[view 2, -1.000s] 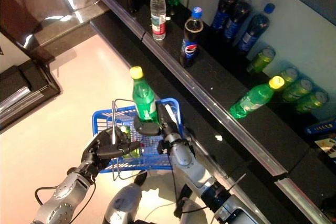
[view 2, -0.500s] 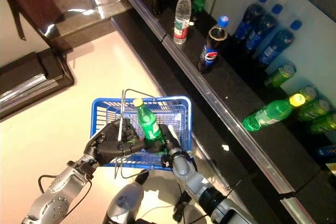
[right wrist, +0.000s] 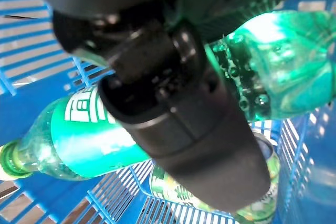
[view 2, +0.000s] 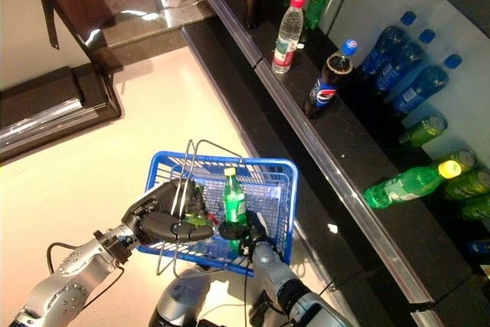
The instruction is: Pick up the drink and place into the basket.
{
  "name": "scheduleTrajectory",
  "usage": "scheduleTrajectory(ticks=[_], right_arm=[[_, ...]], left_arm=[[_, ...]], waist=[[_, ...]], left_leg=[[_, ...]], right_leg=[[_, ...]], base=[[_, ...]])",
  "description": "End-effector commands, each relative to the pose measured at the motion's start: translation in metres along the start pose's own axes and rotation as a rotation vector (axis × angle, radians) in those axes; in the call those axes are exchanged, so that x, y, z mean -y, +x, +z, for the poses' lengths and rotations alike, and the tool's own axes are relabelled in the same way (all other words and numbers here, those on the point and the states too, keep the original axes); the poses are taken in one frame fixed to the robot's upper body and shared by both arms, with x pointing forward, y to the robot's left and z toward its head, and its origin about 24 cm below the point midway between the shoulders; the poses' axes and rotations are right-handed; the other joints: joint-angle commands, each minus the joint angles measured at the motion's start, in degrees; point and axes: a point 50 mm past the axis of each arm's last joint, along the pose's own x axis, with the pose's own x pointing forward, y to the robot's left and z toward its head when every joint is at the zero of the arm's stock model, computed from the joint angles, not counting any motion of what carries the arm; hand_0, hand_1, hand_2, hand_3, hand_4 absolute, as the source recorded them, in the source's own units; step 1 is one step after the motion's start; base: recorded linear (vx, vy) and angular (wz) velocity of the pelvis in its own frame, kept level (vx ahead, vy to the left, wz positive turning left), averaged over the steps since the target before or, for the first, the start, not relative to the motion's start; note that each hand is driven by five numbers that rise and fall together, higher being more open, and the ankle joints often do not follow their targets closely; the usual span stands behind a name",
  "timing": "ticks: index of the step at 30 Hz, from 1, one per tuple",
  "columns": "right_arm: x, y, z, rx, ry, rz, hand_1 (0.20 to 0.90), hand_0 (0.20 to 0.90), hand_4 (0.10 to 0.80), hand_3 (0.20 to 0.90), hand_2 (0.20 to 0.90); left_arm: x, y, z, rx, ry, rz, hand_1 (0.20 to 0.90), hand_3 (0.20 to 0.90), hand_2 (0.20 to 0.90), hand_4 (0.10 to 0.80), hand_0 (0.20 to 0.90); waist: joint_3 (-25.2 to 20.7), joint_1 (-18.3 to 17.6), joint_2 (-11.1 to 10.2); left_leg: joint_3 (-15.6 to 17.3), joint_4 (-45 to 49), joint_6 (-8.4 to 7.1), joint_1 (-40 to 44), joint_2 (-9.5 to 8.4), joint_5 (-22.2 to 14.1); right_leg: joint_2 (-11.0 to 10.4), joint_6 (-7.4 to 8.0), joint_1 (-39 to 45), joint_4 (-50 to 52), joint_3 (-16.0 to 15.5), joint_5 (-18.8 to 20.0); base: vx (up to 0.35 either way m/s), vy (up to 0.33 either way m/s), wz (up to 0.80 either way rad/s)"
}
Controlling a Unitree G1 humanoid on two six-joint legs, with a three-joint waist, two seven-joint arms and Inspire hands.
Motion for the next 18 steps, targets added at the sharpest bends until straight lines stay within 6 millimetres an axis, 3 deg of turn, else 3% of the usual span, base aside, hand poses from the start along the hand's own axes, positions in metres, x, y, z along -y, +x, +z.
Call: scheduleTrajectory(ticks=[1,13,18], right_arm=[[-0.017,0.005,-0.003,-0.107,0.109,0.068,0.300,0.300,0.100,0.200,0.300],[0.006,0.003,-0.035,-0.467,-0.056,-0.096,0.300,0.300,0.100,0.200,0.300],[0.027,-0.003,-0.041,-0.623,-0.285,-0.265,0.300,0.300,0.100,0.200,0.300]], left_arm=[[0.071,0.003,0.111,0.596,0.210,-0.456,0.300,0.200,0.300,0.100,0.300],[0.080,0.010,0.112,0.555,0.222,-0.488,0.300,0.200,0.300,0.100,0.300],[0.090,0.019,0.112,0.542,0.224,-0.493,0.300,0.200,0.300,0.100,0.300]], waist=[[-7.41,1.48,-2.24],[-6.16,3.35,-3.05],[-5.50,3.89,-3.23]], left_leg=[[0.41,6.40,1.55,-6.80,-0.62,0.69],[-0.56,5.62,1.68,-6.99,-0.57,1.44],[-0.91,5.91,1.67,-7.37,-0.60,1.63]], right_leg=[[0.18,-1.03,5.30,-2.98,0.35,1.75],[1.10,-1.07,5.65,-3.86,-0.08,2.77],[1.27,-0.88,5.71,-4.06,-0.20,3.27]], base=[[0.008,-0.068,0.03],[0.014,-0.038,0.04],[0.010,-0.008,0.03]])
